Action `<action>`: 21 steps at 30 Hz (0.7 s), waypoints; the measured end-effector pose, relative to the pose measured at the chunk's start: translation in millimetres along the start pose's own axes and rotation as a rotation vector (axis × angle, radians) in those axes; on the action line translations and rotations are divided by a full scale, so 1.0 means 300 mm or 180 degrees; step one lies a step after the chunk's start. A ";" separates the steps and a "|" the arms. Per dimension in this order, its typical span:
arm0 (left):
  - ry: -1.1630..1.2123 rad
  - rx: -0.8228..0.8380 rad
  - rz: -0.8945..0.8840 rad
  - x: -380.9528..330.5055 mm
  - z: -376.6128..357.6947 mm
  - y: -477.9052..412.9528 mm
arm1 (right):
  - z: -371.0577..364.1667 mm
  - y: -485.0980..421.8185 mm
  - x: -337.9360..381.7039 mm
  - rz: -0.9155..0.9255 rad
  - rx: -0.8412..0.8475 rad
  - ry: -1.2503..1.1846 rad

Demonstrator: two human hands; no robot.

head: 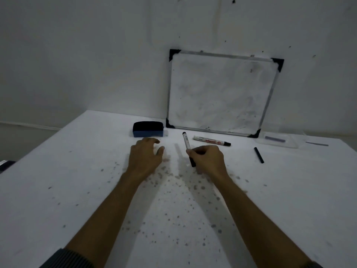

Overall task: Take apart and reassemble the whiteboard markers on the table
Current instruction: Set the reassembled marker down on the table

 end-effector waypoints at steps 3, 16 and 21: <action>-0.0444 0.0135 -0.0098 0.126 0.007 -0.003 | -0.107 -0.096 0.059 -0.0032 -0.0020 0.0254; -0.0498 -0.0089 -0.0296 0.152 -0.016 -0.034 | -0.292 -0.205 0.077 -0.0184 -0.0056 0.0667; 0.0033 -0.0243 -0.0258 0.086 -0.013 -0.010 | -0.197 -0.131 0.024 -0.0191 0.0159 0.0224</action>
Point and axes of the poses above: each hand's wrist, its own y-axis away from the middle knuckle, its own z-axis out of the back of the hand, x = y × z, the point moved 3 cm from there along -y, towards the middle knuckle
